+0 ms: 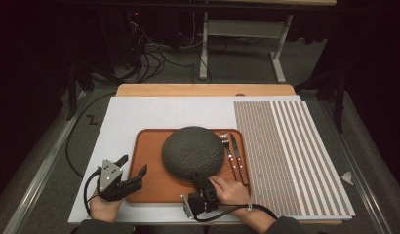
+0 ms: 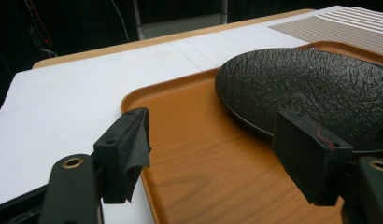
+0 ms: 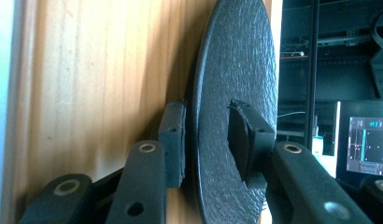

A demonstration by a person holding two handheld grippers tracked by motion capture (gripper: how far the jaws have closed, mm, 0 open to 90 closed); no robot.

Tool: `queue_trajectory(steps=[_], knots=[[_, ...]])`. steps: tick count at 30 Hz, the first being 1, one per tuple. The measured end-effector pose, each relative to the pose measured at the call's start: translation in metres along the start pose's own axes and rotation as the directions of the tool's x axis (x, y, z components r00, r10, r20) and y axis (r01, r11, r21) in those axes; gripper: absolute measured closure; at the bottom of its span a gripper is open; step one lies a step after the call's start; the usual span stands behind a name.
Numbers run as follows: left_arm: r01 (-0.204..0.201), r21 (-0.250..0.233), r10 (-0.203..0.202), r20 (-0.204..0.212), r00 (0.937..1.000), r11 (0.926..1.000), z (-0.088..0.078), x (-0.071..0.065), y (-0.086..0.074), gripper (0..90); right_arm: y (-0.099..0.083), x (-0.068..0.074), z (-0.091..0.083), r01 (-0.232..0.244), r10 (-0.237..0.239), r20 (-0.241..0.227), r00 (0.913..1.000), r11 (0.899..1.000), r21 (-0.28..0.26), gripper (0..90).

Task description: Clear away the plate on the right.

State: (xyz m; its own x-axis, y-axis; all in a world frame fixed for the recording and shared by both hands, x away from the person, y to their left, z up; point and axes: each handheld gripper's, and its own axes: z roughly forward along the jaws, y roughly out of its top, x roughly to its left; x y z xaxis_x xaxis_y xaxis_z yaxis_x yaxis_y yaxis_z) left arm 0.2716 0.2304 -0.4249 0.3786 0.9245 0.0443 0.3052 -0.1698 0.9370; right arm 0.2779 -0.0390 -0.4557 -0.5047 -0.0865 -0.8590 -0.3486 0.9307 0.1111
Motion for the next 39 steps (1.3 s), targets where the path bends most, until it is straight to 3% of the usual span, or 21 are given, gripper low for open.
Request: queue_trajectory(steps=[13, 39], knots=[[0.004, -0.001, -0.004, -0.001, 1.0000, 1.0000, 0.000, 0.000, 0.000, 27.8, -0.008, 0.000, -0.003, -0.004, 0.004, 0.014, 0.9999, 1.000, 0.002, 60.8], [0.005, -0.001, -0.005, -0.003, 1.0000, 1.0000, 0.000, 0.000, 0.000, 27.9, -0.028, -0.001, -0.008, -0.033, 0.032, 0.035, 0.9989, 0.999, 0.032, 57.3]])
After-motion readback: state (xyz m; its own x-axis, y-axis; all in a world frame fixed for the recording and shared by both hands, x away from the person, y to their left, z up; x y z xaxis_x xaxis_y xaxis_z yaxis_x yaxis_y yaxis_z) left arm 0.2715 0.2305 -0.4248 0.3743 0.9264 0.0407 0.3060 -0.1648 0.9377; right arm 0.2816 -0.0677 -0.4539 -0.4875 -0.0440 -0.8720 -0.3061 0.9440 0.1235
